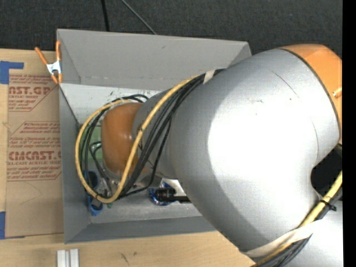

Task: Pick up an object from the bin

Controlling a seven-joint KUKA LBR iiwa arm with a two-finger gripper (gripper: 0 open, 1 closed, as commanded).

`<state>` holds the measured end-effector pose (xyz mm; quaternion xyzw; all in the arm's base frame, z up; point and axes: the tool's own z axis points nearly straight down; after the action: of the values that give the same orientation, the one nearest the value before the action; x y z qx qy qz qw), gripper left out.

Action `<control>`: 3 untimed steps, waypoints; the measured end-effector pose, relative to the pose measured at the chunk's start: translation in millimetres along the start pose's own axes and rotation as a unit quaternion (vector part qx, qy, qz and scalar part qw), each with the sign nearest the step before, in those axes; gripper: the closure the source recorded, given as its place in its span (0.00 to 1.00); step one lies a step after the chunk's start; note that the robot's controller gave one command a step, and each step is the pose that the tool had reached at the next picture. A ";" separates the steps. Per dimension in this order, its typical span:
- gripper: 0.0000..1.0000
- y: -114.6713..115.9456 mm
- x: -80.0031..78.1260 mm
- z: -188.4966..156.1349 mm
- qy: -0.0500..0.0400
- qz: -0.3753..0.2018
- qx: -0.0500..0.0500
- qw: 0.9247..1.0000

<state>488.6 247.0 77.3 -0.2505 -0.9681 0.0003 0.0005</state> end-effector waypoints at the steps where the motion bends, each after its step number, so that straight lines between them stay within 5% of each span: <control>1: 1.00 -0.7 -21.7 -140.0 -0.003 0.022 -0.004 1.000; 2: 1.00 -24.0 -27.8 -160.6 -0.002 -0.066 -0.001 0.998; 3: 1.00 -55.6 -20.3 -73.7 0.003 -0.096 0.003 0.995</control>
Offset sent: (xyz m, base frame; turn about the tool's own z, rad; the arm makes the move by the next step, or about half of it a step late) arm 0.0168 -0.0115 0.1355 0.0441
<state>479.4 188.5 151.1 -0.1561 -0.9877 0.0028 0.0039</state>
